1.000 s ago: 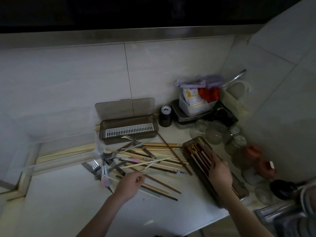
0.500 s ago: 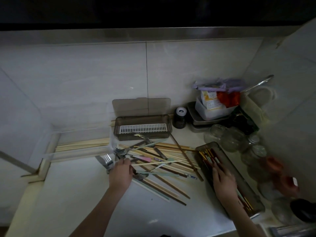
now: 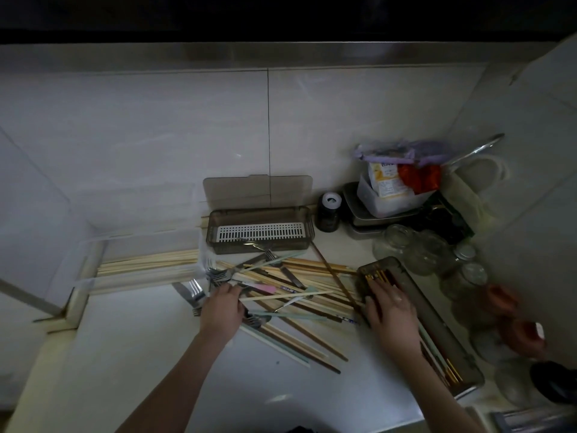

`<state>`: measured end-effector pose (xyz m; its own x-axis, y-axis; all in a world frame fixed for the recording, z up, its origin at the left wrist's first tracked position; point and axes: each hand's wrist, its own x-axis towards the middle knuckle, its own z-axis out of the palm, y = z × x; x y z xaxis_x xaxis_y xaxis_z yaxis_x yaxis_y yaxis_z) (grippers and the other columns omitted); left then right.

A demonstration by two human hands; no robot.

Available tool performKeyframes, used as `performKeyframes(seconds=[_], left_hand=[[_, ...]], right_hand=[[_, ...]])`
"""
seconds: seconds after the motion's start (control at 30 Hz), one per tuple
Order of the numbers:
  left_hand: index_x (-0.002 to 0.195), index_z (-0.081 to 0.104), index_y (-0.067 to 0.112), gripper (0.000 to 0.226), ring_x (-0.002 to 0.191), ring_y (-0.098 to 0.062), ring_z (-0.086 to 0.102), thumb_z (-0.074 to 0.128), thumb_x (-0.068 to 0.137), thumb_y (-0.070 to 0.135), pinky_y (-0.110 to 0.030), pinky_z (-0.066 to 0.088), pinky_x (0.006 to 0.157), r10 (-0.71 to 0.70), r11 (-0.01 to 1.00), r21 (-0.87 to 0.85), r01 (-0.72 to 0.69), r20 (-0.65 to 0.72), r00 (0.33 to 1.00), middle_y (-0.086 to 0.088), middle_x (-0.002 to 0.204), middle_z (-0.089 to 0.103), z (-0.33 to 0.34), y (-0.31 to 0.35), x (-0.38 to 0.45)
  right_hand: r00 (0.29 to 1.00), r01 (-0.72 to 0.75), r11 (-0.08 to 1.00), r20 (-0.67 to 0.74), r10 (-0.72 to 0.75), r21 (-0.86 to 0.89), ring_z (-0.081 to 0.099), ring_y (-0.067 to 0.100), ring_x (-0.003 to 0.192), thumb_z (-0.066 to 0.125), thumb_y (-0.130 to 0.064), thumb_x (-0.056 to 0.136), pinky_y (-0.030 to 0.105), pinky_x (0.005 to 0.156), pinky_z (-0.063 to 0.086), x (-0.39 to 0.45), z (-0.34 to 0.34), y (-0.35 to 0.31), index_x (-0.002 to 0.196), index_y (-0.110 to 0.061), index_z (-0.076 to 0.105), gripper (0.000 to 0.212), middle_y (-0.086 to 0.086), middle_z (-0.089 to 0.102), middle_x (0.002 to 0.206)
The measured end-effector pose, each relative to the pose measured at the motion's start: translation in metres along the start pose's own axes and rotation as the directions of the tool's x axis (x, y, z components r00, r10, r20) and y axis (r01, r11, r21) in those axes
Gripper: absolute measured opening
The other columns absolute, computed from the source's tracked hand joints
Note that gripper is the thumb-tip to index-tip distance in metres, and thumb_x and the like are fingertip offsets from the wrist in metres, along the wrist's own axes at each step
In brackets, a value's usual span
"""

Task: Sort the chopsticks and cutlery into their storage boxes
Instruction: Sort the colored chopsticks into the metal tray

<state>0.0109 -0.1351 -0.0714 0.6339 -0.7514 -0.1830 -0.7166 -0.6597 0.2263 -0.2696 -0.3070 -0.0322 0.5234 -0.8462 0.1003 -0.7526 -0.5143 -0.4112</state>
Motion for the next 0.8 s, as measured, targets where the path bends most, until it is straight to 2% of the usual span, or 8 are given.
performKeyframes(seconds=[0.07,0.13,0.3,0.4,0.5,0.63,0.7,0.8], left_hand=[[0.134,0.048,0.022,0.042,0.126,-0.021,0.043,0.048,0.091,0.023,-0.036,0.043,0.096,0.022,1.000,0.020,-0.023,0.047,0.999,0.000,0.135,0.048,0.003,0.000,0.000],[0.140,0.042,0.021,0.047,0.133,-0.022,0.035,0.045,0.093,0.024,-0.036,0.039,0.103,0.050,0.998,0.033,-0.051,0.052,0.997,-0.001,0.143,0.042,0.007,0.000,-0.003],[0.148,0.030,0.015,0.055,0.143,-0.023,0.023,0.040,0.095,0.026,-0.039,0.027,0.115,0.112,0.992,0.056,-0.114,0.038,0.993,-0.005,0.155,0.027,0.015,-0.008,-0.017],[0.150,0.026,0.016,0.056,0.145,-0.019,0.018,0.037,0.096,0.027,-0.038,0.025,0.116,0.119,0.991,0.048,-0.121,0.040,0.992,-0.002,0.158,0.019,0.018,-0.015,-0.020],[0.149,0.028,0.017,0.056,0.145,-0.018,0.019,0.038,0.095,0.026,-0.036,0.026,0.116,0.119,0.993,0.020,-0.119,0.030,0.992,-0.001,0.158,0.020,0.021,-0.019,-0.021],[0.147,0.033,0.015,0.056,0.144,-0.020,0.023,0.043,0.093,0.024,-0.037,0.029,0.114,0.116,0.993,0.006,-0.116,0.011,0.993,-0.003,0.157,0.024,0.023,-0.019,-0.021],[0.147,0.033,0.014,0.057,0.144,-0.021,0.023,0.044,0.092,0.023,-0.038,0.028,0.115,0.114,0.993,0.003,-0.114,0.005,0.993,-0.004,0.157,0.023,0.025,-0.019,-0.022],[0.147,0.032,0.012,0.056,0.144,-0.023,0.022,0.043,0.094,0.024,-0.039,0.025,0.116,0.116,0.993,-0.010,-0.116,0.004,0.993,-0.006,0.157,0.023,0.029,-0.020,-0.023]], right_hand=[[0.980,0.186,0.982,0.079,-0.184,-0.019,0.045,0.022,0.128,0.033,-0.038,0.094,0.043,0.106,0.036,0.006,0.008,-0.014,0.136,-0.025,0.048,0.046,0.000,0.049,0.139],[0.953,0.239,0.971,0.193,-0.233,-0.009,0.036,0.020,0.135,0.036,-0.034,0.095,0.038,0.109,0.035,0.013,0.020,-0.024,0.143,-0.025,0.038,0.048,0.001,0.039,0.147],[0.873,0.055,0.995,0.488,-0.011,-0.077,0.001,0.022,0.147,0.035,-0.029,0.099,0.039,0.118,0.017,0.024,0.048,-0.028,0.151,-0.016,-0.003,0.066,0.007,-0.005,0.159],[0.850,0.084,0.979,0.526,0.026,-0.185,-0.007,0.023,0.146,0.026,-0.030,0.101,0.038,0.117,0.006,0.019,0.057,-0.029,0.151,-0.013,-0.007,0.062,0.009,-0.013,0.158],[0.875,0.134,0.972,0.484,-0.024,-0.193,-0.008,0.019,0.146,0.027,-0.031,0.101,0.037,0.117,0.002,0.013,0.051,-0.030,0.152,-0.016,-0.003,0.061,0.005,-0.009,0.159],[0.883,0.310,0.938,0.414,-0.222,-0.158,0.000,0.012,0.146,0.034,-0.032,0.098,0.034,0.116,-0.006,-0.006,0.046,-0.034,0.151,-0.023,0.012,0.057,-0.003,0.008,0.159],[0.824,0.428,0.891,0.470,-0.317,-0.149,0.019,0.014,0.144,0.035,-0.042,0.094,0.033,0.115,-0.009,-0.024,0.048,-0.037,0.149,-0.027,0.022,0.058,-0.003,0.026,0.155],[0.675,0.567,0.814,0.637,-0.371,-0.128,0.037,0.012,0.135,0.036,-0.054,0.091,0.039,0.110,0.013,-0.045,0.058,-0.040,0.147,-0.031,0.026,0.061,-0.010,0.041,0.147]])
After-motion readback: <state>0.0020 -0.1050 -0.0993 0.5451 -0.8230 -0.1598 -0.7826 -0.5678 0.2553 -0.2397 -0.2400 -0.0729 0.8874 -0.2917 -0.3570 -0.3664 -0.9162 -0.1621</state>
